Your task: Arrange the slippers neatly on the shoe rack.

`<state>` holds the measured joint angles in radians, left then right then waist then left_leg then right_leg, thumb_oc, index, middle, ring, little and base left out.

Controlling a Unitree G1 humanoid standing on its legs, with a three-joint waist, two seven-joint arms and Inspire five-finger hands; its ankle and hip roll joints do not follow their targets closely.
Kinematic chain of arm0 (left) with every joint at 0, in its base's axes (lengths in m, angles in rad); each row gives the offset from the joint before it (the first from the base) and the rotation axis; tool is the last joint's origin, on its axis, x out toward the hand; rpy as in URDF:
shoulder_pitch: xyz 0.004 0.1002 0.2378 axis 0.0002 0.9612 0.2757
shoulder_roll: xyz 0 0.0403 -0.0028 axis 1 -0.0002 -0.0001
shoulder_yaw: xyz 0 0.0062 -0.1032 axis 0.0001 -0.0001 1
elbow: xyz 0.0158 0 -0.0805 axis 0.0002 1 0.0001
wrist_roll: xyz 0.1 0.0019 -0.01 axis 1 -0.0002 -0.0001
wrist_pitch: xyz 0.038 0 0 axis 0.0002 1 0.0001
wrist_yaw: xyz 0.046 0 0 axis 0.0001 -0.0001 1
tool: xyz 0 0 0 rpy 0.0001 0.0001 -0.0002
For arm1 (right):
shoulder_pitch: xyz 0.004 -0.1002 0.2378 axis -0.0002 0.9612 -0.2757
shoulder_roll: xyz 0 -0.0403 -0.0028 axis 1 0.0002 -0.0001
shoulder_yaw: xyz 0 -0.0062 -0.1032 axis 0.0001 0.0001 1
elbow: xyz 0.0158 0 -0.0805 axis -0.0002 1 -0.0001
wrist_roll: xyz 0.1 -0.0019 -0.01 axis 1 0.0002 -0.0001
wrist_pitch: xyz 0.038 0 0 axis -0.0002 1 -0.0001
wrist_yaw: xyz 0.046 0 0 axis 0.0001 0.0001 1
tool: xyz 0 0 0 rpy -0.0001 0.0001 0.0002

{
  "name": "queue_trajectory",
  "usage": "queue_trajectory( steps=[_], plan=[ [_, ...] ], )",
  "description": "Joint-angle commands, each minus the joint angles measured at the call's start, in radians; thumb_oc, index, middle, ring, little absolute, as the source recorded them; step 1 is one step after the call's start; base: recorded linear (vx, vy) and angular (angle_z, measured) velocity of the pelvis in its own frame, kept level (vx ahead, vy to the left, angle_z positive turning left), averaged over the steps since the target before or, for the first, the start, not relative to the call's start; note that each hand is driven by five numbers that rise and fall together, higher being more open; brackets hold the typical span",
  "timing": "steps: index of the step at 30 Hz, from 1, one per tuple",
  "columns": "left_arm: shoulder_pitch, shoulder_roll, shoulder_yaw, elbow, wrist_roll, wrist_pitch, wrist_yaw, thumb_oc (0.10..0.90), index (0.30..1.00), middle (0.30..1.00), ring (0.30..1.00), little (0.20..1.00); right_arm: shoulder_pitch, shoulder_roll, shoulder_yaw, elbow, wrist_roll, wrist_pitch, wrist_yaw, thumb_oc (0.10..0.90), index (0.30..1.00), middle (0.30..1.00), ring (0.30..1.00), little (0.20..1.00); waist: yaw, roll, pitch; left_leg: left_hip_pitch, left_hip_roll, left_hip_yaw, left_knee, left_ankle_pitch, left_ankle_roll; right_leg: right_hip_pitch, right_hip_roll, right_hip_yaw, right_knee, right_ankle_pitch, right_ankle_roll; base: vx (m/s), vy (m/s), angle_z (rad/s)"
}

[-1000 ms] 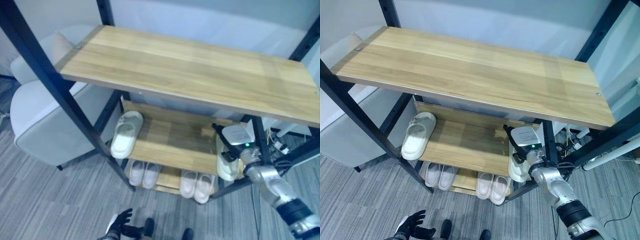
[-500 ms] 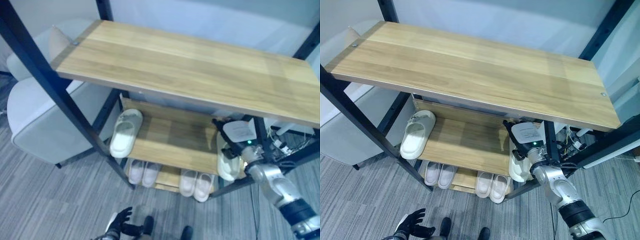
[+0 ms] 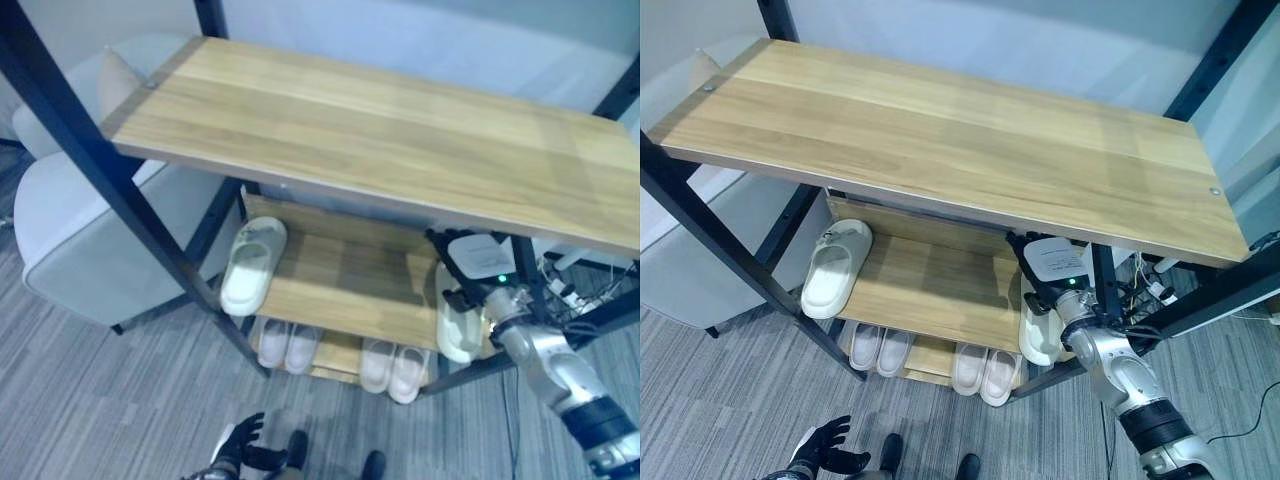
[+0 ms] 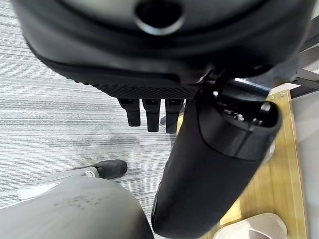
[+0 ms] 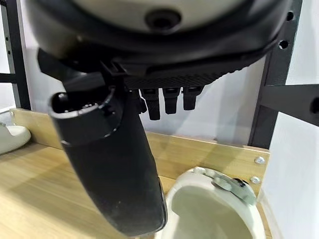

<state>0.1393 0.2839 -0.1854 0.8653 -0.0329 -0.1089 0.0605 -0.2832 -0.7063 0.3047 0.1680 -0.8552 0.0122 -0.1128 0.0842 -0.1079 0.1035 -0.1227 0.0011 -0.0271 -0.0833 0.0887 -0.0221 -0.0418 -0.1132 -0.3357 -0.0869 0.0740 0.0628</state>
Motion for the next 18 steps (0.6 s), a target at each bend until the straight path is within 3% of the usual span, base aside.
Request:
queue_trajectory(
  steps=[1,18],
  plan=[
    [-0.042,-0.031,-0.052,0.029,-0.003,-0.025,0.012,0.800,0.900,0.900,0.900,0.900,-0.119,-0.097,-0.047,0.005,-0.018,0.039,-0.048,0.800,0.900,0.900,0.900,0.900,0.025,0.010,-0.043,0.059,0.030,0.041,-0.004,-0.089,-0.040,0.051,-0.079,-0.007,0.043,-0.050,0.103,0.00,0.000,0.00],
    [-0.040,-0.033,-0.042,0.033,-0.005,-0.018,0.012,0.800,0.900,0.900,0.900,0.900,-0.096,-0.100,-0.073,0.020,-0.003,0.054,-0.040,0.800,0.900,0.900,0.900,0.900,0.021,0.012,-0.041,0.058,0.027,0.042,-0.004,-0.089,-0.038,0.045,-0.081,-0.003,0.047,-0.050,0.104,0.00,0.000,0.00]
  ],
)
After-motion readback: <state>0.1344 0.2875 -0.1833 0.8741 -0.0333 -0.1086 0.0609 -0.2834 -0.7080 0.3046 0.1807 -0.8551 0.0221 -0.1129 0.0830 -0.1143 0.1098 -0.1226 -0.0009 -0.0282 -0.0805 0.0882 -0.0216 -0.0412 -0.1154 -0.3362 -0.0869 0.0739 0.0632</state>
